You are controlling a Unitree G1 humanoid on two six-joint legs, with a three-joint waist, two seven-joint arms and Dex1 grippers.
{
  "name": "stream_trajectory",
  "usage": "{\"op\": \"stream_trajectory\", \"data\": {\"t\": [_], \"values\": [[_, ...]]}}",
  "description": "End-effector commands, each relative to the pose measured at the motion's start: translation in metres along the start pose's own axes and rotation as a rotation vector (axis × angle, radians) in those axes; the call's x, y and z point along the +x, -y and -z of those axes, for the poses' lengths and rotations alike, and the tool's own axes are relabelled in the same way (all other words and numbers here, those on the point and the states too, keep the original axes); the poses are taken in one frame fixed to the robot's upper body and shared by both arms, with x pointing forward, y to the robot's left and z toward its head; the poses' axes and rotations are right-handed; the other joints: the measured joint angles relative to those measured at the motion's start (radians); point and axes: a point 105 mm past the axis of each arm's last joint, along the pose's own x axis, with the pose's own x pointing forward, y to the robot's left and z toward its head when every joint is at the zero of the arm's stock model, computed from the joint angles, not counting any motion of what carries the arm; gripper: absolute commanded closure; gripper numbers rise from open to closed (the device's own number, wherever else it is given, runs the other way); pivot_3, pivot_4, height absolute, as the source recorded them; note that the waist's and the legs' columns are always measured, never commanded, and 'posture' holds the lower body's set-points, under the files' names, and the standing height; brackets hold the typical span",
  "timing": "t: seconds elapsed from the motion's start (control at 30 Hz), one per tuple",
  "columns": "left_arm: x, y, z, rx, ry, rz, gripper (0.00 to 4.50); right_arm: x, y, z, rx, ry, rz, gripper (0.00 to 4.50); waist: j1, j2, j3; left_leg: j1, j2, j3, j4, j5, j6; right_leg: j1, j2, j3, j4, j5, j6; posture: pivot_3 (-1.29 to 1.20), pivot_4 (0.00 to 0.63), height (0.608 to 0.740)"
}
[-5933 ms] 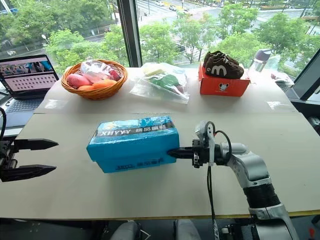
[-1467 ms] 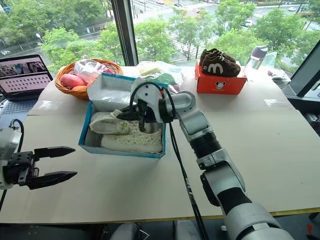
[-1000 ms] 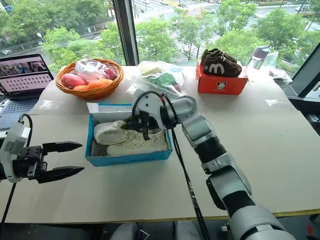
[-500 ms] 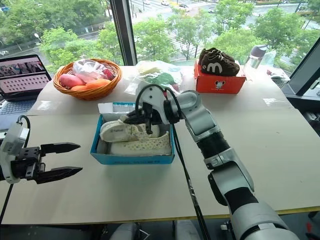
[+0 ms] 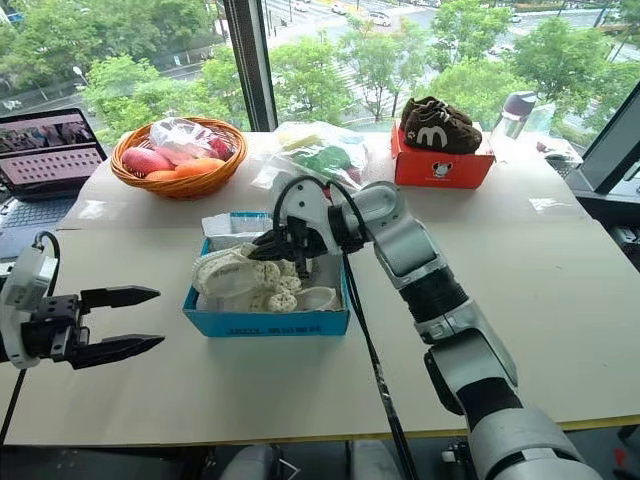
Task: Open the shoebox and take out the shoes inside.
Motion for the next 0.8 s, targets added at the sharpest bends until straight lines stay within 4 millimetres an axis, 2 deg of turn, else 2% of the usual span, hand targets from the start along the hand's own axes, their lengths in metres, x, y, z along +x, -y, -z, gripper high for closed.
{"op": "stream_trajectory", "data": {"t": [0.03,0.27,0.33,0.4,0.47,0.57,0.67,0.8], "values": [[-0.002,0.001,-0.007,0.044,0.004,0.002,0.0,-0.02,0.017,-0.024,-0.06,0.056,0.075,4.3,0.001,0.0,0.0,0.0,0.0,0.0,0.0,0.0,0.0,0.0,0.0,0.0,0.0,0.0,0.0,0.0,0.15,0.74],[-0.001,0.0,-0.006,0.043,0.007,0.009,0.0,-0.046,0.048,-0.058,-0.025,0.167,0.212,4.3,0.001,0.0,0.0,0.0,0.0,0.0,0.0,0.0,0.0,0.0,0.0,0.0,0.0,0.0,0.0,0.0,0.15,0.74],[0.001,-0.001,-0.006,0.043,0.008,0.015,0.0,-0.061,0.059,-0.067,0.0,0.195,0.263,4.3,0.001,0.0,0.0,0.0,0.0,0.0,0.0,0.0,0.0,0.0,0.0,0.0,0.0,0.0,0.0,0.0,0.15,0.74],[0.002,-0.001,-0.006,0.044,0.01,0.023,0.0,-0.087,0.071,-0.066,-0.023,0.144,0.345,4.3,0.003,0.0,0.0,0.0,0.0,0.0,0.0,0.0,0.0,0.0,0.0,0.0,0.0,0.0,0.0,0.0,0.15,0.74],[0.004,-0.002,-0.006,0.044,0.013,0.031,0.0,-0.126,0.085,-0.057,-0.031,0.049,0.461,4.3,0.009,0.0,0.0,-0.001,0.0,0.0,0.0,0.0,0.0,0.0,-0.001,0.0,-0.001,0.0,0.0,0.0,0.15,0.74],[0.007,-0.003,-0.004,0.039,0.015,0.044,0.0,-0.175,0.086,-0.036,0.005,-0.094,0.543,4.3,0.027,0.0,0.0,-0.001,-0.002,0.0,0.0,0.0,0.0,0.001,-0.002,0.0,-0.003,0.0,0.0,0.0,0.15,0.74],[0.012,-0.005,-0.001,0.034,0.017,0.061,0.0,-0.211,0.082,-0.01,0.067,-0.2,0.612,4.3,0.027,0.0,0.0,-0.003,-0.003,0.001,0.0,0.0,0.0,0.0,-0.003,0.0,-0.004,-0.001,0.002,0.0,0.15,0.74],[0.017,-0.008,-0.001,0.037,0.019,0.081,0.0,-0.243,0.07,0.03,0.212,-0.285,0.666,4.3,0.014,0.0,0.0,-0.003,-0.002,0.002,-0.001,0.0,0.0,0.0,-0.002,0.001,-0.004,-0.001,0.002,0.0,0.15,0.74]]}}
